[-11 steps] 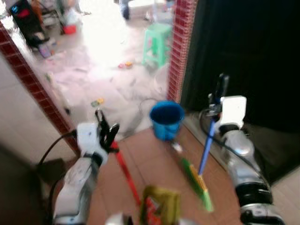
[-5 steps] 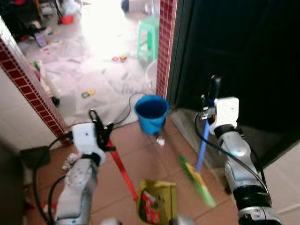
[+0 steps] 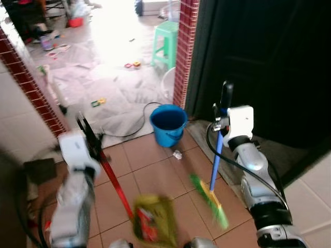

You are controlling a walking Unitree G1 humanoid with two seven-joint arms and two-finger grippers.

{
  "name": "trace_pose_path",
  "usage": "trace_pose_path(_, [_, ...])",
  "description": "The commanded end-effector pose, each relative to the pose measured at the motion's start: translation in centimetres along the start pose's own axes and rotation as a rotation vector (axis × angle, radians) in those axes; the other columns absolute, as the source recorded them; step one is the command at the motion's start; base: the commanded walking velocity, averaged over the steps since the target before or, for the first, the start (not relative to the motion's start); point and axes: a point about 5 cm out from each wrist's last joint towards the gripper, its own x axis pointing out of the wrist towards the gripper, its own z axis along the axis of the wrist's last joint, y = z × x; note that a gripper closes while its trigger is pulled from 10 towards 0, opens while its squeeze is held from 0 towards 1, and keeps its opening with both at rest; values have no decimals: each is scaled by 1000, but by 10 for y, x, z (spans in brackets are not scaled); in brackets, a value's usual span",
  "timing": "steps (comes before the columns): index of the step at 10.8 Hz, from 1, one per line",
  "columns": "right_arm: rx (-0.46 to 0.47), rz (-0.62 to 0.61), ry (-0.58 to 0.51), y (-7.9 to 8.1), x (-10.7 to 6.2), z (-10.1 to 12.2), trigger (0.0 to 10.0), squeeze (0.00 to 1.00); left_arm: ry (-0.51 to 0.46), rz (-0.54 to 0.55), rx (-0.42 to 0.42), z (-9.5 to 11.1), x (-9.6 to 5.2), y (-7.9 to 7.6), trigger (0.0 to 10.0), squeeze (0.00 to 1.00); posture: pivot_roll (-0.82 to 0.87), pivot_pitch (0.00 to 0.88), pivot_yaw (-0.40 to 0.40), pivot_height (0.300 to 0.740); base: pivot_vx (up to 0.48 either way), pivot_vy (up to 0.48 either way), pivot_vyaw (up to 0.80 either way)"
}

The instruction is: Sweep floor

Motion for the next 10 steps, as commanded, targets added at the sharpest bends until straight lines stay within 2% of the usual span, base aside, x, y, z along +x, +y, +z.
trace_pose_path(1, [-26,-6,-64,-5,6,13,10000,0,-163,-11,-27,34,6,-5,10000,0,-52,0,36,740,0,0,0])
trace_pose_path(4, [-29,-7,-63,-4,4,11,10000,0,-244,20,-43,54,18,0,10000,0,-59,0,39,740,339,0,0])
trace_pose_path(5, [-32,-4,-59,-4,3,10,10000,0,-247,38,-52,54,21,3,10000,0,-62,0,40,740,394,274,0])
trace_pose_path(6, [-36,-6,-59,-5,3,10,10000,0,-290,56,-76,65,25,6,10000,0,-64,0,41,740,398,270,0])
trace_pose_path(7, [-40,-7,-57,-5,4,10,10000,0,-319,71,-99,74,27,6,10000,0,-65,0,39,740,401,262,0])
trace_pose_path(10, [-46,2,-63,-5,5,11,10000,0,-381,87,-132,91,32,6,10000,0,-69,0,36,740,465,0,0])
